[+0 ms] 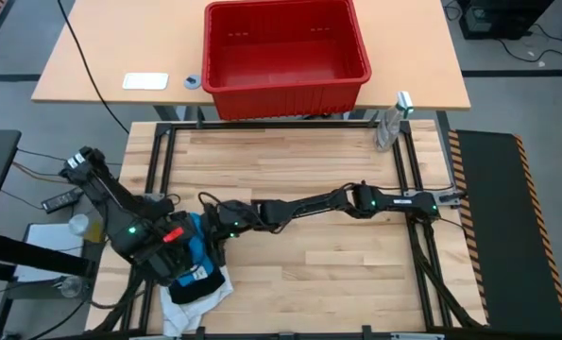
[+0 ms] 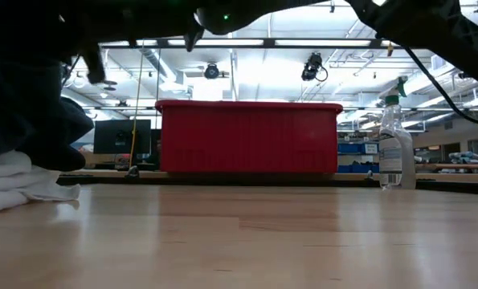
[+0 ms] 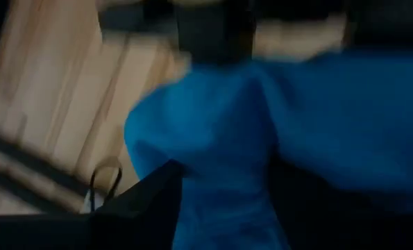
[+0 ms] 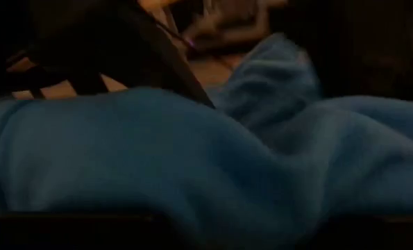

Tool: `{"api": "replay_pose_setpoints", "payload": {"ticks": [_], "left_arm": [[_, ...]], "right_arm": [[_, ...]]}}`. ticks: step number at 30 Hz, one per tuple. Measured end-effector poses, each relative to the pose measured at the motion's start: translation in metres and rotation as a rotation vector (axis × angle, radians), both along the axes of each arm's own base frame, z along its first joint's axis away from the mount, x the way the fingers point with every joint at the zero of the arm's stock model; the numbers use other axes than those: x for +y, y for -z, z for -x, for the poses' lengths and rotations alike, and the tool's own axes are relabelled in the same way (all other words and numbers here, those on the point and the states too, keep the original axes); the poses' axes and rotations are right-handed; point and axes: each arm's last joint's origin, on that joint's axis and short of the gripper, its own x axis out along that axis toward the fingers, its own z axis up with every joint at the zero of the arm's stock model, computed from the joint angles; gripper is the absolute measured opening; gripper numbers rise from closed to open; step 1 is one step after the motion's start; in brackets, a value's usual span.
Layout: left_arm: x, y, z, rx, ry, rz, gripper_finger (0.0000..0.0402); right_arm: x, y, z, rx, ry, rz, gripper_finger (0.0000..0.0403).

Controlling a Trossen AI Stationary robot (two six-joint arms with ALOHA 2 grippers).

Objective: Fold Laundry from Bin
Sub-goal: Stack the folded blue shorts on top of the folded dark blue shorts

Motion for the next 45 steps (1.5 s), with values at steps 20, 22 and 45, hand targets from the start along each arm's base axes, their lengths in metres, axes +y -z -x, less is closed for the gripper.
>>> {"api": "replay_pose_setpoints", "payload": {"ticks": [20, 22, 45], "left_arm": [[0.0, 0.049, -0.011, 0.028, -0.065, 0.075, 0.0233], [-0.001, 0.048, -0.01, 0.026, -0.06, 0.087, 0.0248], [-0.01, 0.022, 0.0, 0.036, 0.004, 0.166, 0.0314]], "right_arm": [[-0.014, 0.004, 0.023, 0.35, -0.069, 0.157, 0.0127], [-0.015, -0.005, 0.027, 0.36, -0.063, 0.165, 0.0127], [-0.015, -0.006, 0.047, 0.535, -0.126, 0.204, 0.0127]]}}
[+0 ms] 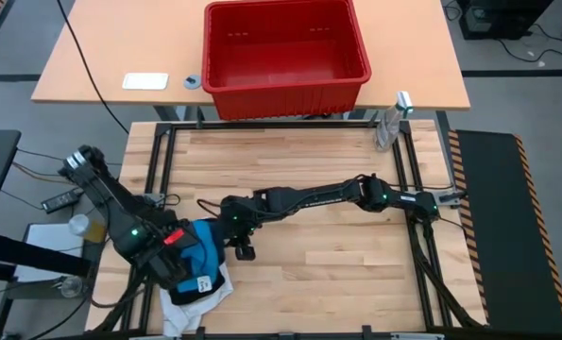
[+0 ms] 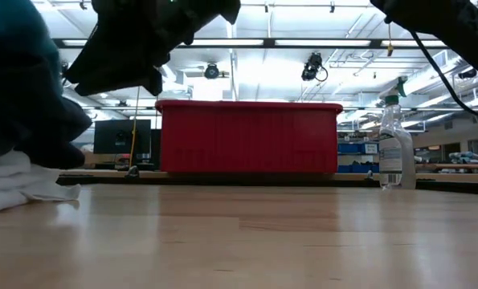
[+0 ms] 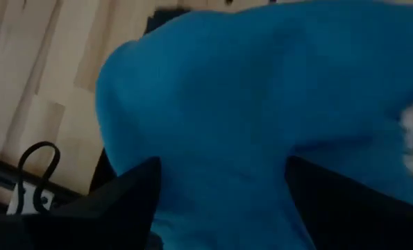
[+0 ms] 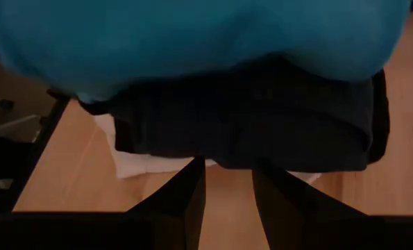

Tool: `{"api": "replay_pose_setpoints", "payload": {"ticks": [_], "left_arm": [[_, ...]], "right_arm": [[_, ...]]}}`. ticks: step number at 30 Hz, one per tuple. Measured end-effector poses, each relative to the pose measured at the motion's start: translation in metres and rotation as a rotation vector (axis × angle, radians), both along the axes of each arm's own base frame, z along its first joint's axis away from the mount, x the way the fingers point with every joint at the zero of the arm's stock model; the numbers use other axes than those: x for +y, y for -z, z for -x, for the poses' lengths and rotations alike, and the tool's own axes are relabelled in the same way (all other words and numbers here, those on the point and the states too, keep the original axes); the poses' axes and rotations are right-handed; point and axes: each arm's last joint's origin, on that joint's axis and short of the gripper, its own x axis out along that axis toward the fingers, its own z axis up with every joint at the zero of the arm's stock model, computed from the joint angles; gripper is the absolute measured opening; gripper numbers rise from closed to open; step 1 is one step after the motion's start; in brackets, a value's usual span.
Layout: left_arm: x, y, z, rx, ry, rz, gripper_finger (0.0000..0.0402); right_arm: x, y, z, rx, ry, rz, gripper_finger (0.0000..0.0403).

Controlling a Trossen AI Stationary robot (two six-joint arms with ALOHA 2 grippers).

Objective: Fold Laundry from Bin
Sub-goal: Stack the folded blue shorts on top of the folded dark blue shorts, then put all the stacked clothes into the red bin

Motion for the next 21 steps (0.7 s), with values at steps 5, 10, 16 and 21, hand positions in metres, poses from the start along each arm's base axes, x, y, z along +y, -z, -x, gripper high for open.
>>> {"api": "replay_pose_setpoints", "payload": {"ticks": [5, 10, 16, 21], "left_arm": [[0.006, -0.013, 0.005, -0.031, 0.013, 0.011, 0.0314], [0.015, -0.026, 0.014, -0.064, 0.032, 0.041, 0.0314], [0.028, -0.044, 0.026, -0.207, -0.015, 0.15, 0.0313], [0.038, -0.064, 0.041, -0.498, -0.026, 0.141, 0.0296]], "right_arm": [[0.001, 0.001, 0.0, -0.002, -0.005, 0.006, 0.0127], [0.002, 0.0, -0.001, -0.011, -0.019, -0.007, 0.0127], [-0.001, -0.003, 0.004, 0.021, 0.014, 0.033, 0.0127], [-0.018, -0.039, 0.016, -0.016, 0.017, 0.022, 0.0127]]}}
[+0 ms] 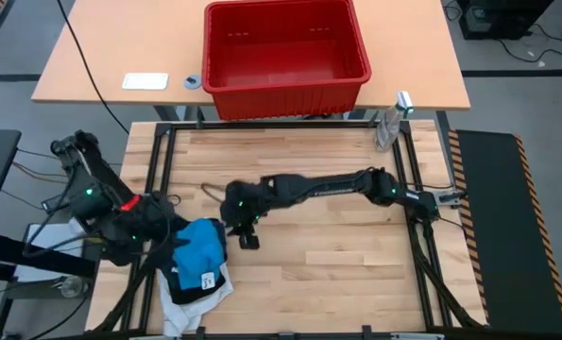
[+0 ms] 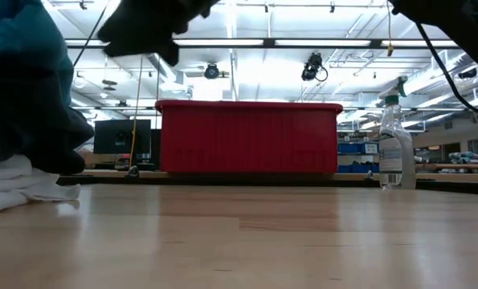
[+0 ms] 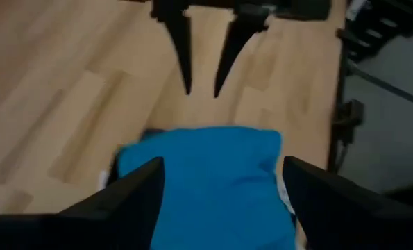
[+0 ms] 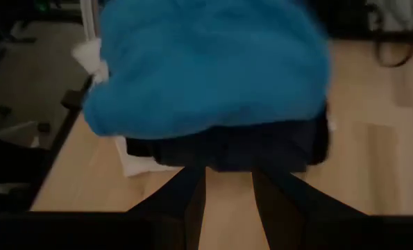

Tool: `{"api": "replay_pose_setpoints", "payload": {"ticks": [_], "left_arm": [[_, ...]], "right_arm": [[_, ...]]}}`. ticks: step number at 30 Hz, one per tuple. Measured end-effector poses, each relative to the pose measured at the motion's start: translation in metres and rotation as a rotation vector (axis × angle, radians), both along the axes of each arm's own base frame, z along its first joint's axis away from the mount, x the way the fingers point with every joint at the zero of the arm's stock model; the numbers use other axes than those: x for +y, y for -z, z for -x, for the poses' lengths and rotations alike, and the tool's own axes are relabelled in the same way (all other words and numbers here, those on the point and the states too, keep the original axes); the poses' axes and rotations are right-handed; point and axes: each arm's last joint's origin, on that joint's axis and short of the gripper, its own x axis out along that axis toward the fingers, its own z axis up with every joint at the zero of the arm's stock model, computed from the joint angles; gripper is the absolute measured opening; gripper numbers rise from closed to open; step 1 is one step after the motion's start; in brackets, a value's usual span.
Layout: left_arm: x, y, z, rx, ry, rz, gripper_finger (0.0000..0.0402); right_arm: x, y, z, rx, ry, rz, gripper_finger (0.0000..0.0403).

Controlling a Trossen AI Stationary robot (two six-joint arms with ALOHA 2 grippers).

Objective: Fold Laundry from Bin
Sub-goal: Put all the stacked clothes into the red bin

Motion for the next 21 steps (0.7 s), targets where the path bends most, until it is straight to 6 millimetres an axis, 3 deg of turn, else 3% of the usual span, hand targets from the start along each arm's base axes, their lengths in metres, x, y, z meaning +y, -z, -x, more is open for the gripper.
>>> {"api": "replay_pose_setpoints", "payload": {"ticks": [6, 13, 19, 21], "left_arm": [[0.012, 0.004, 0.009, -0.015, -0.069, -0.042, 0.0258], [0.039, 0.001, 0.025, -0.238, -0.195, -0.085, 0.0213], [0.058, 0.011, 0.038, -0.284, -0.222, -0.028, 0.0182], [0.063, 0.015, 0.042, -0.303, -0.219, 0.002, 0.0176]], "right_arm": [[-0.014, -0.006, 0.011, 0.081, 0.017, 0.002, 0.0127], [-0.003, -0.035, 0.019, -0.011, 0.0, -0.004, 0.0118], [-0.004, -0.089, 0.038, -0.18, 0.031, 0.016, 0.0102], [-0.006, -0.099, 0.045, -0.182, 0.042, 0.006, 0.0101]]}}
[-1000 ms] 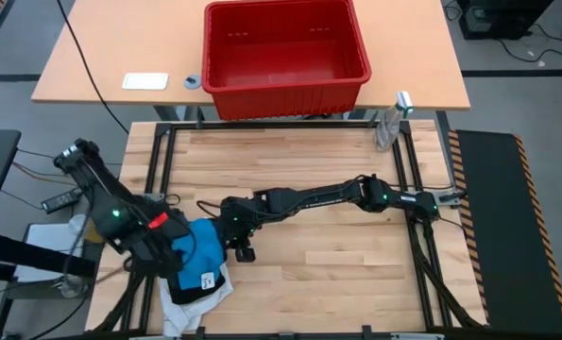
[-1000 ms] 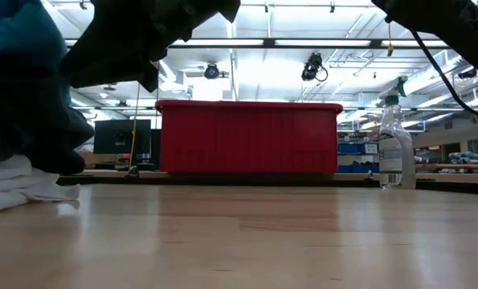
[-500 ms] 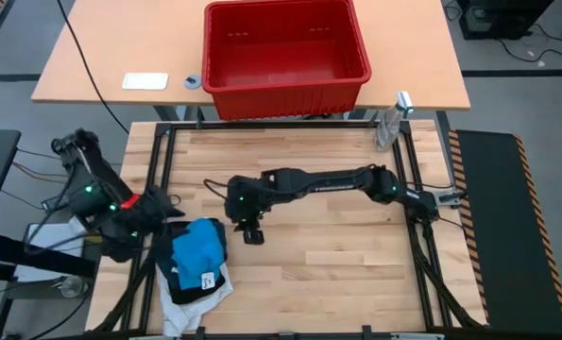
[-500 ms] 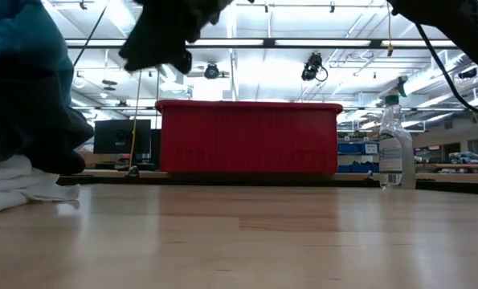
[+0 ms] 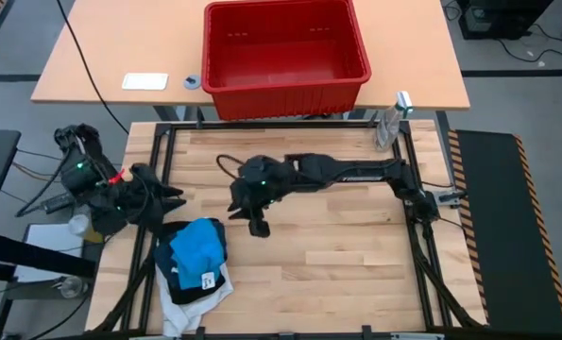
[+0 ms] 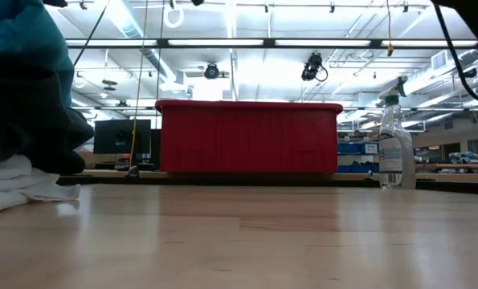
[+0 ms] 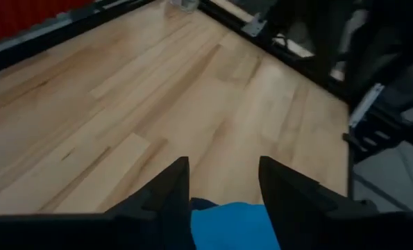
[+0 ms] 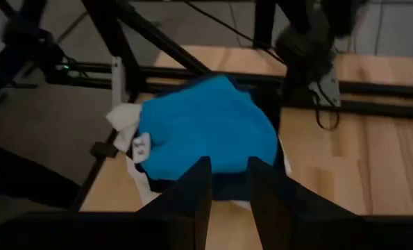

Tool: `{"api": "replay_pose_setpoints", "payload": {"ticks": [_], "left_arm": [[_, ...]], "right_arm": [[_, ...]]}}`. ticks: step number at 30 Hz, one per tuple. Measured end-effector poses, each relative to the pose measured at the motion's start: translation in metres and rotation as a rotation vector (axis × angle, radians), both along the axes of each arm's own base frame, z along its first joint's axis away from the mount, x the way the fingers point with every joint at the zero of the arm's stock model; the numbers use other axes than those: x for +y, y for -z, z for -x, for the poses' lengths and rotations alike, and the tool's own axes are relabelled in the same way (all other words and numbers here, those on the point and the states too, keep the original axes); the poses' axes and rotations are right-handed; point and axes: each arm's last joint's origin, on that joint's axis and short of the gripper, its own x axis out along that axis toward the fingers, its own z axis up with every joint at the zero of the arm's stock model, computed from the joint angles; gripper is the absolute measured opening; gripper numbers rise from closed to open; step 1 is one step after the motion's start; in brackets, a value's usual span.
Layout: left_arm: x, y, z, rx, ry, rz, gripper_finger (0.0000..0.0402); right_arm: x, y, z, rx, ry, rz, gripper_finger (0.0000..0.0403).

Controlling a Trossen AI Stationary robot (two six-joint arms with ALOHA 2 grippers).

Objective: Fold Laundry from Bin
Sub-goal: Put all the stacked clothes into the red bin

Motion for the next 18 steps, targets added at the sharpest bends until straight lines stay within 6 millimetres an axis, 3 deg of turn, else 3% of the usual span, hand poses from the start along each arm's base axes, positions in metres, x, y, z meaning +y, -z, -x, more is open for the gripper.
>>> {"api": "replay_pose_setpoints", "payload": {"ticks": [4, 11, 18], "left_arm": [[0.005, 0.0, 0.005, -0.035, 0.085, -0.034, 0.0172], [0.011, -0.022, 0.01, -0.208, 0.264, -0.15, 0.0172], [0.026, -0.041, 0.022, -0.379, 0.362, -0.229, 0.0171]], "right_arm": [[0.008, -0.001, 0.001, 0.004, 0.04, 0.004, 0.0101], [0.027, -0.026, -0.006, -0.25, 0.173, -0.035, 0.0101], [0.006, -0.061, 0.017, -0.31, 0.25, -0.019, 0.0101]]}}
